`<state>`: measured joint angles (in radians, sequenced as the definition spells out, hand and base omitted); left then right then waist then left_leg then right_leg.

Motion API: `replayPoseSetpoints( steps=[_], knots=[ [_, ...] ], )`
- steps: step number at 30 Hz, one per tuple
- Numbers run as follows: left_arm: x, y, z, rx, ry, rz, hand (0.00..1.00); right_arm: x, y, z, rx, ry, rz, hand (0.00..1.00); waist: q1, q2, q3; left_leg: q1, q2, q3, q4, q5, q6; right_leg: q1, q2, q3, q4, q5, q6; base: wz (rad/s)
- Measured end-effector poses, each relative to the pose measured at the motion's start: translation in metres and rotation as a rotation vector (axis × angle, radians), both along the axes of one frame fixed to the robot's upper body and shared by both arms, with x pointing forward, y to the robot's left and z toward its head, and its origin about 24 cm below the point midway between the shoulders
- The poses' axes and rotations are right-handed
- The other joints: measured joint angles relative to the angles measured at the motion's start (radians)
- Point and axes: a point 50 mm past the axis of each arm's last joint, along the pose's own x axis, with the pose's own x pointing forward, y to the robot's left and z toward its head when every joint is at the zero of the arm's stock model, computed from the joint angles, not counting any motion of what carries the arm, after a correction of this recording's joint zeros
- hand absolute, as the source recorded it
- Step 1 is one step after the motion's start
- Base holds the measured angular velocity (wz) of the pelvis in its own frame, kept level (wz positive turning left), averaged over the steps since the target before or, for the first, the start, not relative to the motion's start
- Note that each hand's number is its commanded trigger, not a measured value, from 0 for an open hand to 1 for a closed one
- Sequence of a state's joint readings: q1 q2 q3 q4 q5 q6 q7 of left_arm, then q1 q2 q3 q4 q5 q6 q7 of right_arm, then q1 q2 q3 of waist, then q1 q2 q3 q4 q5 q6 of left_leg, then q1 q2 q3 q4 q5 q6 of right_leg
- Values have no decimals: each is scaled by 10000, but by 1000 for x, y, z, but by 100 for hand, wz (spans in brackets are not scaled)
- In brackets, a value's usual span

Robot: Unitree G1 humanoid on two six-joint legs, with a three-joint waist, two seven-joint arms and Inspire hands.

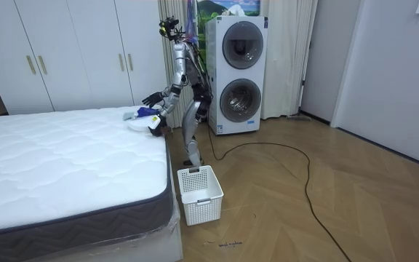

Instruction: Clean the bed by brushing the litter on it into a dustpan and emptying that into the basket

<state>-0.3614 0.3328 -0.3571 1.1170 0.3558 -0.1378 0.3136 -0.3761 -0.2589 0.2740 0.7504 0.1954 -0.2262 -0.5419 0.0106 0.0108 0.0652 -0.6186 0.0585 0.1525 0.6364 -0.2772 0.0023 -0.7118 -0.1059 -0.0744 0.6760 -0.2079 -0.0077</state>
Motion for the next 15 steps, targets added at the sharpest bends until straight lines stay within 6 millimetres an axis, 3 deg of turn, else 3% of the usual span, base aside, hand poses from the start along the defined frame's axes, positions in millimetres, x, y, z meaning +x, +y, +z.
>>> replayPoseSetpoints(
  steps=[4,15],
  knots=[
    [0,-1,-1,-106,13,80,100,-4,-4,-14,554,730,-182,0,42,33,22,-12,1,-2,47,0,0,0,-2,-2,28,0,0,0],
    [5,-3,3,-92,-67,10,100,-5,-14,-22,1225,1338,-349,0,52,98,67,-201,46,-26,217,-8,14,-63,-2,-82,33,-3,-1,1]
  ],
)
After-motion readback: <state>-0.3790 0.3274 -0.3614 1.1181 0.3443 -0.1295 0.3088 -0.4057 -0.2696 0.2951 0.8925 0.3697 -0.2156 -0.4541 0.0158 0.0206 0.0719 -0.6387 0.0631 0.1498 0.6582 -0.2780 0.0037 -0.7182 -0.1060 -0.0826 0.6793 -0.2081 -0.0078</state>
